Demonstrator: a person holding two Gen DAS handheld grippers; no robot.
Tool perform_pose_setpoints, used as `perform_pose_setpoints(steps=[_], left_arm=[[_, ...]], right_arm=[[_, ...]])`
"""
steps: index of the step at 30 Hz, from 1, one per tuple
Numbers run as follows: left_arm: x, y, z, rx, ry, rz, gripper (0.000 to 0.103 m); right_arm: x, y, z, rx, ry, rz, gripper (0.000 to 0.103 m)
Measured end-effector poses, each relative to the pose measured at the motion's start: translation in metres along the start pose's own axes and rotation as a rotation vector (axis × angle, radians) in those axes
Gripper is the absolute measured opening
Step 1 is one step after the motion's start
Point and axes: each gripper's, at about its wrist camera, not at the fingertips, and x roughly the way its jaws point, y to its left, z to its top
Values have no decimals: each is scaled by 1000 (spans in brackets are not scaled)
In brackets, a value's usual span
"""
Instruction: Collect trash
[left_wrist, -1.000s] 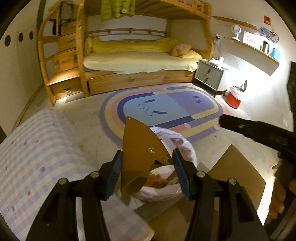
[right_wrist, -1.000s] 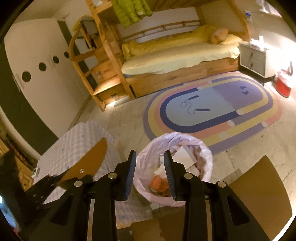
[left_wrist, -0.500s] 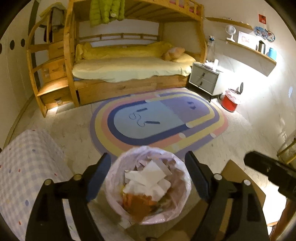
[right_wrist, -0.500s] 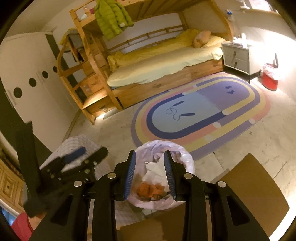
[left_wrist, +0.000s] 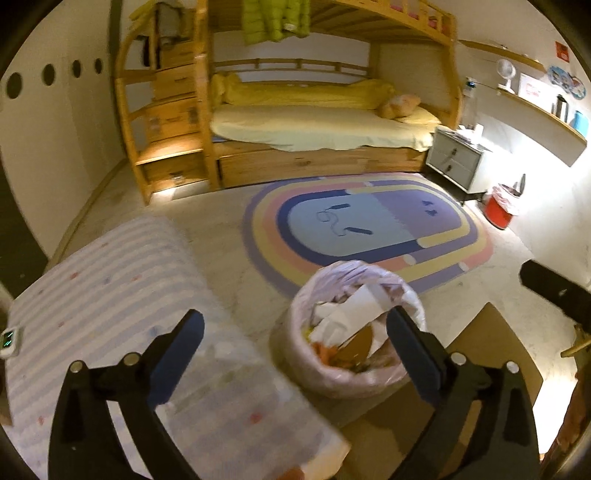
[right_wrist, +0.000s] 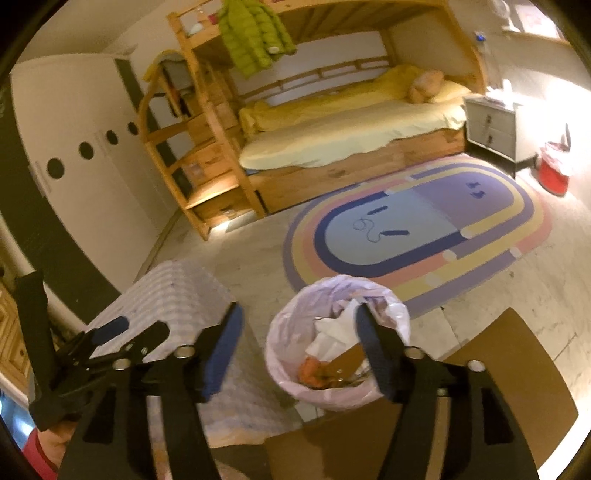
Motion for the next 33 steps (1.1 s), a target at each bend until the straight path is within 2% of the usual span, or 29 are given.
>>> perform_pose_setpoints(steps=[1,2,6,9,13,15,18,23,27,33], left_arm=[[-7,6,-2,-6,-3,7,96],[-15,11,-5,-12,-4,17,96],[-47,37,-17,-61,8,71,96],[-71,56,-29,-86,18,132,96],[-102,89,-47,-182,47,140,96],[-116,100,-57,-192,51,170,96],[-145,120,-75,-194,65,288,96],[-195,145,-93,-267,45,401,96],[-227,160,-112,-349,62,440,96],[-255,168,-133,-382,58,496,96]], right_arm=[[-5,9,-1,-11,-3,4,87],[-9,15,-2,-19,-6,8,89],[-24,46,-7,-66,-1,39,91],[-37,75,-15,-122,19,96,92],[-47,108,-24,-186,62,155,94],[-52,125,-29,-220,71,167,95],[-62,157,-39,-274,92,214,95],[-83,200,-53,-380,111,295,95],[-101,226,-63,-462,103,331,95],[-118,247,-74,-539,109,342,95]])
